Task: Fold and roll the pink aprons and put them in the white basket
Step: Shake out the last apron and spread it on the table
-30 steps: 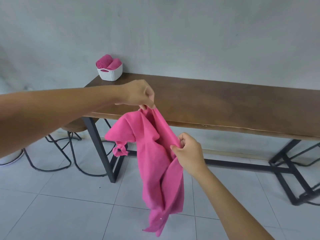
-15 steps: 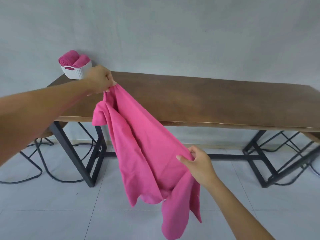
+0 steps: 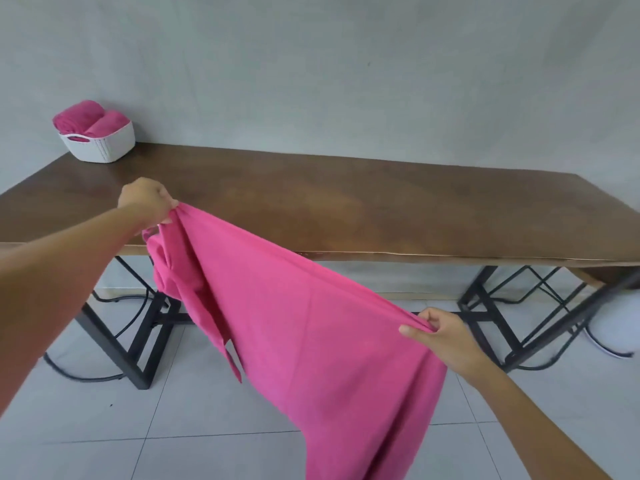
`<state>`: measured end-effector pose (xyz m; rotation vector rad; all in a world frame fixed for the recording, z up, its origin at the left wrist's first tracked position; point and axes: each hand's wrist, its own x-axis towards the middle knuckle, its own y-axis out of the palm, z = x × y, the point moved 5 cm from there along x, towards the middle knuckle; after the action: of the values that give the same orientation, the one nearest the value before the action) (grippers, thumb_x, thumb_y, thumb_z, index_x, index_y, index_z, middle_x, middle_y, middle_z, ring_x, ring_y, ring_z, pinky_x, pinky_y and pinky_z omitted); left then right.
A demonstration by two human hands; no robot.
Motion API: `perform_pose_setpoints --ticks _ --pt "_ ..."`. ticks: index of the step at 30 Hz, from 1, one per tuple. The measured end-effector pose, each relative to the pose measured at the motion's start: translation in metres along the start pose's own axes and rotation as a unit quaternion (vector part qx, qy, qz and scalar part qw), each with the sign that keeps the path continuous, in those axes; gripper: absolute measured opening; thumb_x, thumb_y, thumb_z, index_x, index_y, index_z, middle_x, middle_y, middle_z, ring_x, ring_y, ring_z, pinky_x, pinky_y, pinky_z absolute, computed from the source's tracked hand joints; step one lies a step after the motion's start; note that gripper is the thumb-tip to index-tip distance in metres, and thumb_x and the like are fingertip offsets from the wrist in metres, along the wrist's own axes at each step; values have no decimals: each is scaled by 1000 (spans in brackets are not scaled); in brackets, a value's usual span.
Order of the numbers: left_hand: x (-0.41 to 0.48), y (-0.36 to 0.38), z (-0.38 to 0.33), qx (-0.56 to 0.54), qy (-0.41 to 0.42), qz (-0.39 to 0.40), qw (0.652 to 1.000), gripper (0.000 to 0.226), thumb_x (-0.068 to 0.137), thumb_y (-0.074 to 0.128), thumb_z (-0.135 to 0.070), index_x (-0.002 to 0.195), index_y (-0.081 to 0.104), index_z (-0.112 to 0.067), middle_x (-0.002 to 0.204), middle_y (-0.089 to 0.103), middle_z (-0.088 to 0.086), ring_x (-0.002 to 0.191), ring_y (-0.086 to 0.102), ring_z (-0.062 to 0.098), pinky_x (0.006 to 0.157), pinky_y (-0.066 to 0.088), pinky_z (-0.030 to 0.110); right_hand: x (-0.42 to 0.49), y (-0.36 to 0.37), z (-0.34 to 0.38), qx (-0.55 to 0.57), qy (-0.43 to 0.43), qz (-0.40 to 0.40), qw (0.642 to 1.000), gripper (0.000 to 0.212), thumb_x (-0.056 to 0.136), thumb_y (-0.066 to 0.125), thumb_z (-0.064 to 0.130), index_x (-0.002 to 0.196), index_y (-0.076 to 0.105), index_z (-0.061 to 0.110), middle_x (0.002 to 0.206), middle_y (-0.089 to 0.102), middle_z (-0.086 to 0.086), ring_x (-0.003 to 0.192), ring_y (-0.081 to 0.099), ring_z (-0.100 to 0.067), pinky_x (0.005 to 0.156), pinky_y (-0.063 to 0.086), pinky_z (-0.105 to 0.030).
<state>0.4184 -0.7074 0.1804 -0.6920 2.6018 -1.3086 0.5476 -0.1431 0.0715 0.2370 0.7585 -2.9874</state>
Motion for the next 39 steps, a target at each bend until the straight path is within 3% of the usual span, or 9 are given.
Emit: perform_pose_setpoints --ticks 3,5,8,11,15,19,22,30,39 --pt "-9 20 -3 19 -7 2 1000 15 94 71 -18 83 69 -7 90 75 17 80 72 32 85 60 46 8 -26 -2 -20 -16 -14 1000 56 91 62 54 70 44 5 63 41 -2 61 42 -11 63 33 -31" --pt "-13 32 -3 24 -13 5 1000 15 94 71 -18 83 68 -8 90 74 17 82 72 32 85 59 42 16 -39 -4 -46 -39 -12 998 45 93 67 43 69 47 11 59 46 10 57 42 -6 62 34 -23" --pt "-21 47 -3 34 -21 9 999 18 95 70 -19 82 67 -7 79 72 14 76 68 29 79 57 39 33 -52 -16 -111 -65 5 992 24 92 73 32 81 57 17 68 62 0 61 52 -8 63 39 -22" --pt "-28 59 -5 53 -24 11 998 23 97 65 -21 82 67 -4 80 71 16 79 65 31 76 53 38 50 -67 -29 -141 -89 -2 986 15 99 62 30 87 56 22 66 56 -4 59 45 -9 63 38 -31" --pt "-35 71 6 99 -43 13 994 28 99 60 -21 79 64 -2 89 68 21 81 58 35 76 48 40 69 -78 -42 -111 -95 -17 989 22 101 58 23 81 59 17 74 63 -4 67 54 -15 68 41 -33" --pt "-44 87 13 136 -49 24 989 19 100 55 -16 87 63 -4 101 66 25 97 60 43 84 47 43 85 -79 -46 -62 -79 -98 990 22 101 55 18 81 61 13 81 64 -12 75 57 -23 67 41 -23" --pt "-48 97 23 157 -58 21 986 18 100 51 -15 94 63 -2 103 66 28 100 62 46 82 49 44 99 -75 -40 -49 -79 -124 988 21 102 53 20 84 62 15 83 65 -8 80 59 -22 73 43 -29" --pt "-33 104 36 175 -84 -16 981 17 96 50 -7 95 64 3 101 67 32 98 64 48 83 52 49 149 -72 -47 -238 -74 -85 965 26 102 52 41 84 48 23 69 61 4 69 59 -20 67 47 -39" --pt "8 117 60 125 -85 -59 987 15 99 53 -12 88 59 -3 94 61 29 92 55 45 80 44 50 193 -41 -15 3 -43 -225 973 29 100 59 25 79 53 6 72 53 -11 68 45 -18 65 38 -31"
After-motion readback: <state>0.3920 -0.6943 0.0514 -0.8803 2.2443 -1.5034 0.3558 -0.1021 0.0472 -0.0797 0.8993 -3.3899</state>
